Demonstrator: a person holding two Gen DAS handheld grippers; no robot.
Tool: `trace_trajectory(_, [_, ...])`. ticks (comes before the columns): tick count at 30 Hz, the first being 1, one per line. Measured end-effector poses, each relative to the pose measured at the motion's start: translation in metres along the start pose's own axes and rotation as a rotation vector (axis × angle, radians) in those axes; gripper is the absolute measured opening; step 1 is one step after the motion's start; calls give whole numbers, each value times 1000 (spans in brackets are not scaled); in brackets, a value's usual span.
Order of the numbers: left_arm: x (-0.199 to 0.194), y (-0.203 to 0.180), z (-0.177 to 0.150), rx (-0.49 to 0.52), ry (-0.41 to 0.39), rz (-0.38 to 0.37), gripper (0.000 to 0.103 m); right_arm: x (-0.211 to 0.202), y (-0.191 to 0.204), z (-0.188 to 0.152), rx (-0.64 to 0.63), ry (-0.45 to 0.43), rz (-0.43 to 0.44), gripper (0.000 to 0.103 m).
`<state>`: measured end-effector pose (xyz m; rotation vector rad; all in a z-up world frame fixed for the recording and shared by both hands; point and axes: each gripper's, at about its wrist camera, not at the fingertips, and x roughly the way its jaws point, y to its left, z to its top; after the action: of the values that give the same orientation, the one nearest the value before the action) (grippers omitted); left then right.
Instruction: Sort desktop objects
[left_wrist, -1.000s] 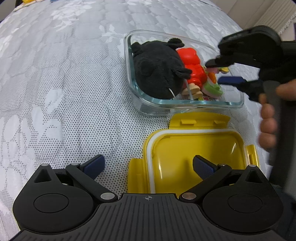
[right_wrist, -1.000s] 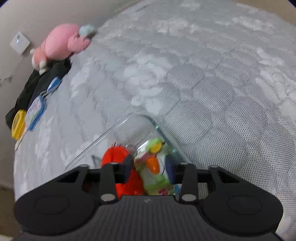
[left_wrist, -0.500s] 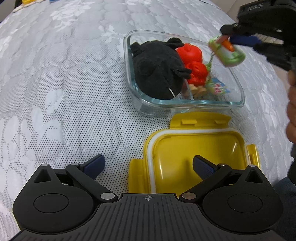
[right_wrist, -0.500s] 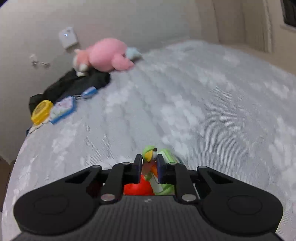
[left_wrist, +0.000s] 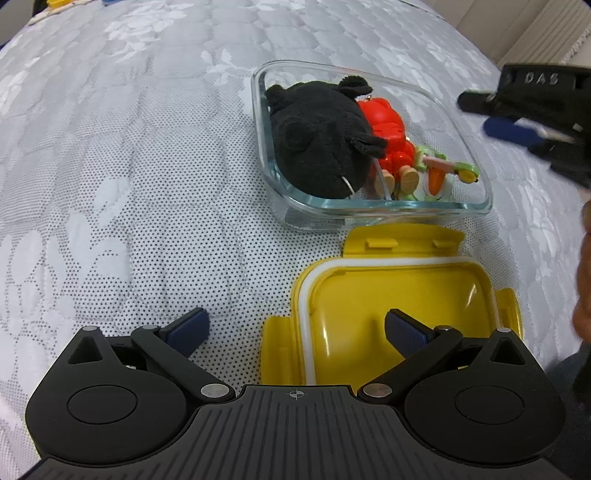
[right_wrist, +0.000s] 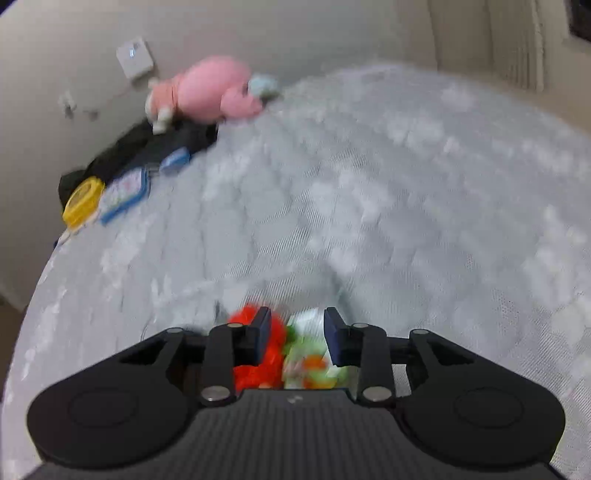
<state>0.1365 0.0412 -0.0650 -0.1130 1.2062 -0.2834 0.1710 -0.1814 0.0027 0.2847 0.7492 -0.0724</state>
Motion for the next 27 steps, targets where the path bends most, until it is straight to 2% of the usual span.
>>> trace_trajectory(2, [-2, 2, 0, 6, -1, 0, 103, 1, 4, 3, -43, 17, 0, 29])
trace_trajectory(3, [-4, 5, 1, 7, -2, 0, 103, 2, 4, 2, -45, 42, 13, 21])
trace_trajectory(4, [-6, 7, 1, 8, -4, -1, 103, 4, 4, 1, -44, 65, 24, 18])
trace_trajectory(9, [-20, 10, 1, -3, -44, 12, 103, 11, 10, -16, -78, 122, 47, 18])
trace_trajectory(14, [-27, 7, 2, -10, -91, 44, 103, 16, 17, -23, -141, 122, 17, 19])
trace_trajectory(17, [-33, 6, -1, -11, -99, 40, 103, 19, 17, -23, -152, 129, 12, 26])
trace_trajectory(20, [-32, 9, -1, -7, -99, 40, 103, 21, 19, -24, -177, 125, -4, 43])
trace_trajectory(21, [-21, 2, -2, -6, -97, 41, 103, 23, 20, -25, -189, 131, -14, 60])
trace_trajectory(22, [-23, 4, -2, -5, -97, 42, 103, 26, 19, -26, -193, 152, -17, 71])
trace_trajectory(24, [-7, -11, -2, -6, -97, 43, 103, 30, 15, -30, -181, 191, 11, 70])
trace_trajectory(27, [2, -20, 1, -9, -94, 45, 103, 31, 21, -34, -240, 196, -6, 71])
